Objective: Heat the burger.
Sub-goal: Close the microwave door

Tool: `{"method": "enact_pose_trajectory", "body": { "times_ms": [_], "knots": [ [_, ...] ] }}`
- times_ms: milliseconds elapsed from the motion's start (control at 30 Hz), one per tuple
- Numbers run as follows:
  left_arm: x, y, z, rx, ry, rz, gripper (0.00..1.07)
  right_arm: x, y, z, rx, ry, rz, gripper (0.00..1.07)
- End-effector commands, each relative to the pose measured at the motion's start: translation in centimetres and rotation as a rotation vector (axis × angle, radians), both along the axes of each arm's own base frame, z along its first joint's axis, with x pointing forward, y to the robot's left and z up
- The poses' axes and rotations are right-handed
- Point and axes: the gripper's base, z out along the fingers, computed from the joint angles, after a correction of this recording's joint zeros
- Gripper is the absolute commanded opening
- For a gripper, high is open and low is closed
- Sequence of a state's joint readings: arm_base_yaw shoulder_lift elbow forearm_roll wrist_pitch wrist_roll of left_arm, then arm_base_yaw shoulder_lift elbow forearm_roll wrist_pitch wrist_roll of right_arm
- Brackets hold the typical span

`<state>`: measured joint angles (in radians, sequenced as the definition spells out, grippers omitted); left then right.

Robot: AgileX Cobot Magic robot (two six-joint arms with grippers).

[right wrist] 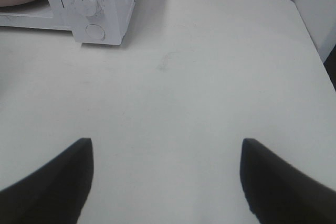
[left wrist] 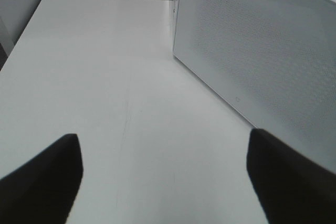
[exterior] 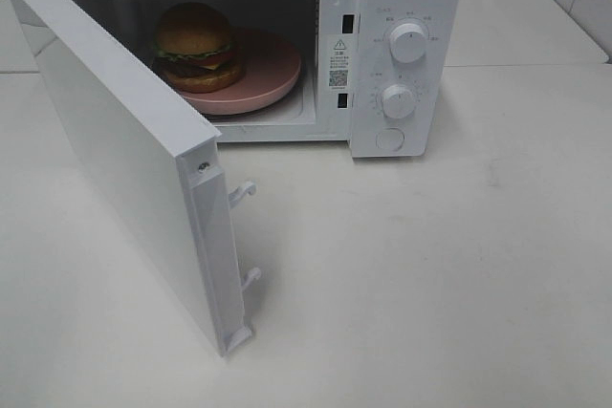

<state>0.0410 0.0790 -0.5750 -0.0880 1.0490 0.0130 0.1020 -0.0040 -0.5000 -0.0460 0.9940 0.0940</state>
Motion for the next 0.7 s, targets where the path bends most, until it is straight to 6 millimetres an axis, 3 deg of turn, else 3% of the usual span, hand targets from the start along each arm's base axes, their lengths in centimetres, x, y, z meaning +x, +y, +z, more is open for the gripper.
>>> {"method": "enact_pose_trajectory", "body": {
  "times_ms": [33,67,100,167,200,233,300,333,400,700],
  "knots": [
    [1.7,0.1,0.8,-0.008,0.009,0.009,0.56,-0.4,0.0,-0.1,0.002,-0.024,-0.005,0.75],
    [1.7,0.1,0.8,-0.008,0.009,0.009,0.56,-0.4,0.0,-0.1,0.002,-0.024,-0.005,0.75],
    [2.7,0.2,0.9,-0.001,0.022,0.017,0.45,-0.4,0.0,-0.1,0.002,-0.024,-0.005,0.75],
    [3.1,0.3,1.0,0.006,0.021,0.021,0.41,-0.4,0.0,-0.1,0.002,-0.024,-0.005,0.75],
    [4.2,0.5,1.1,0.019,0.032,0.03,0.3,-0.4,0.0,-0.1,0.002,-0.024,-0.005,0.75],
    [4.2,0.5,1.1,0.019,0.032,0.03,0.3,-0.4,0.0,-0.1,0.002,-0.024,-0.005,0.75],
    [5.6,0.6,1.1,0.021,0.057,0.034,0.14,-0.4,0.0,-0.1,0.002,-0.024,-0.005,0.75],
    [5.6,0.6,1.1,0.021,0.057,0.034,0.14,-0.4,0.0,-0.1,0.002,-0.024,-0.005,0.75],
    [7.1,0.6,1.2,0.014,0.058,0.035,0.0,-0.4,0.0,-0.1,0.002,-0.024,-0.005,0.75],
    [10.0,0.7,0.4,-0.008,-0.045,0.044,0.0,-0.4,0.0,-0.1,0.002,-0.024,-0.005,0.75]
  ]
}}
